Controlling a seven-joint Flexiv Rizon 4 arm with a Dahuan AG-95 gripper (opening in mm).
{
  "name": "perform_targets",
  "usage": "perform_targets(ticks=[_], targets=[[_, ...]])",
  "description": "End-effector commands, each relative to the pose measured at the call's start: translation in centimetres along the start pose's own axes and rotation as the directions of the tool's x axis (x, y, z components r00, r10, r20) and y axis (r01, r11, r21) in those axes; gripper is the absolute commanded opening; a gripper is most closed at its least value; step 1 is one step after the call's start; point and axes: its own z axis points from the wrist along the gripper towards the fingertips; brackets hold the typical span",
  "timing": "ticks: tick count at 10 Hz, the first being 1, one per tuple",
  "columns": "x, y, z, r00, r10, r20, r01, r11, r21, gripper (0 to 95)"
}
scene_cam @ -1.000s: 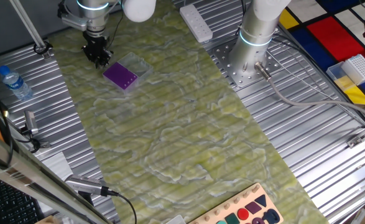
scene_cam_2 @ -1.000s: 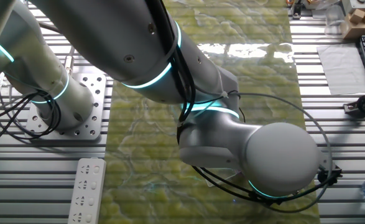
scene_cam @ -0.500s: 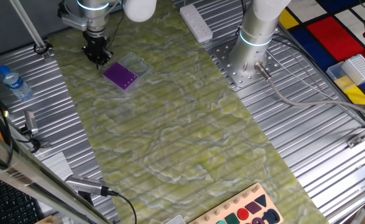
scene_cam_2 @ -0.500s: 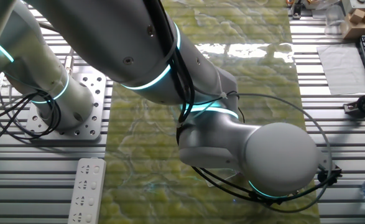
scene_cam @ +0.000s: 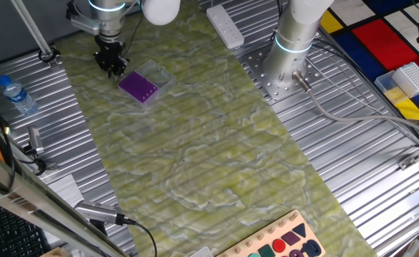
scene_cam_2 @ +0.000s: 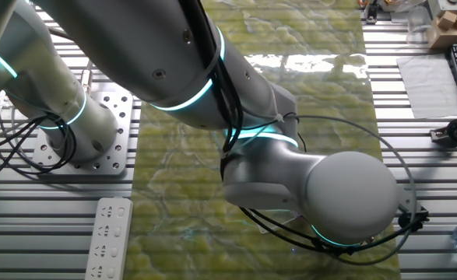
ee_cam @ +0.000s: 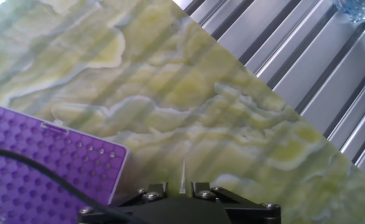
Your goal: Insert a small pipette tip into the holder for small pipette tips
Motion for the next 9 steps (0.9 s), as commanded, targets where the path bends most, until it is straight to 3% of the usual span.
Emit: perform_targets(ticks=[1,7,9], targets=[[-0.04,-0.04,0.12,1.000,-0.001,0.001,0.001,1.000,0.001,19.0],[-0.03,-0.08,0.10,1.000,-0.027,-0.015,0.027,1.000,0.003,19.0],[-0.03,-0.08,0.10,0.998,-0.002,-0.056,0.005,0.999,0.046,19.0]])
